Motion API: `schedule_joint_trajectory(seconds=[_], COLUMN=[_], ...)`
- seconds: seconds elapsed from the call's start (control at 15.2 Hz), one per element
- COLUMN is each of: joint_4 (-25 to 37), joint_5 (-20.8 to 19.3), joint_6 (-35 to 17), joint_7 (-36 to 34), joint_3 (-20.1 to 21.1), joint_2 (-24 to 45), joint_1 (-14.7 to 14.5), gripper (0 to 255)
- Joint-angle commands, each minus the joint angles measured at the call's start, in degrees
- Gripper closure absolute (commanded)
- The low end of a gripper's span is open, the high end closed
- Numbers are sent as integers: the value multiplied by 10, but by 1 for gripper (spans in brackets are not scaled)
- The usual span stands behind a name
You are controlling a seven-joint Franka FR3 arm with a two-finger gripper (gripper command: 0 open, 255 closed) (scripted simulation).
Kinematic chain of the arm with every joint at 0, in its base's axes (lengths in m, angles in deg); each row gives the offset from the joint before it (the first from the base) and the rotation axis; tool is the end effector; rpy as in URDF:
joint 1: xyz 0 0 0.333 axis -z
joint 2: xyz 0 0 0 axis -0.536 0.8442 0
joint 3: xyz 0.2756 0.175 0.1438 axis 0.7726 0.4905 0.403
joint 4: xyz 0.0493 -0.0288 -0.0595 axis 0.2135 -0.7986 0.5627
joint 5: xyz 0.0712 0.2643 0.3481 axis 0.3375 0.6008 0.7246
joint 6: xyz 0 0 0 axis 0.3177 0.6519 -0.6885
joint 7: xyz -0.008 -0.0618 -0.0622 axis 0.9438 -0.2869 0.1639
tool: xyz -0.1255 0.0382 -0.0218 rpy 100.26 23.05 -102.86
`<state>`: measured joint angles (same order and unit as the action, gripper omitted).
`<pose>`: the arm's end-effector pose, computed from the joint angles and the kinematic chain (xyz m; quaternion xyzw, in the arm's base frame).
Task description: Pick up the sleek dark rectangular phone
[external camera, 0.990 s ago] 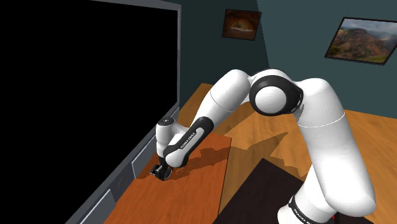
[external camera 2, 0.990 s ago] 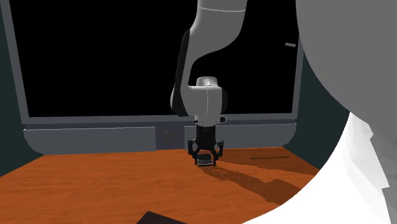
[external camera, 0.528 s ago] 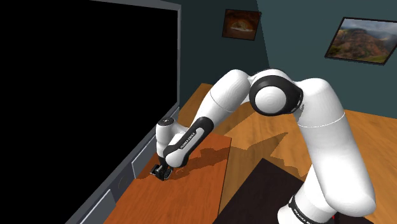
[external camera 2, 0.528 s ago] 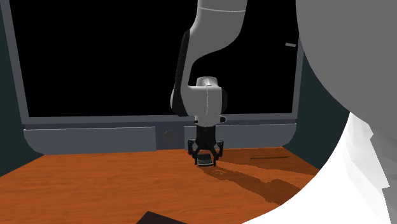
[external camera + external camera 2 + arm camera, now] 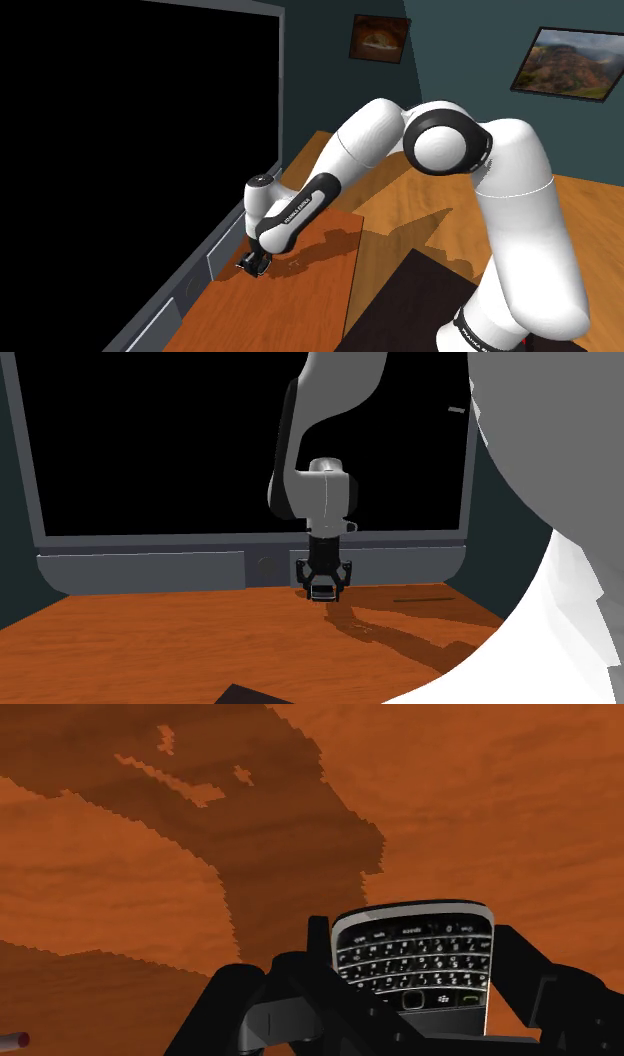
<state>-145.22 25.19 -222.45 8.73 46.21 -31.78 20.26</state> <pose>0.6203 0.2316 0.1285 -0.9947 -0.1027 -0.0047 0.0066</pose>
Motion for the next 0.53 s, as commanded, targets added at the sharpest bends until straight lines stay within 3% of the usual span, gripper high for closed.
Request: schedule_joint_trajectory(seconds=[0.0, 0.46], joint_4=[-4, -10], joint_5=[2, 12], joint_6=[9, 47], joint_7=[0, 6], joint_3=[2, 10], joint_2=[-13, -57], joint_1=[1, 7], gripper=[255, 255])
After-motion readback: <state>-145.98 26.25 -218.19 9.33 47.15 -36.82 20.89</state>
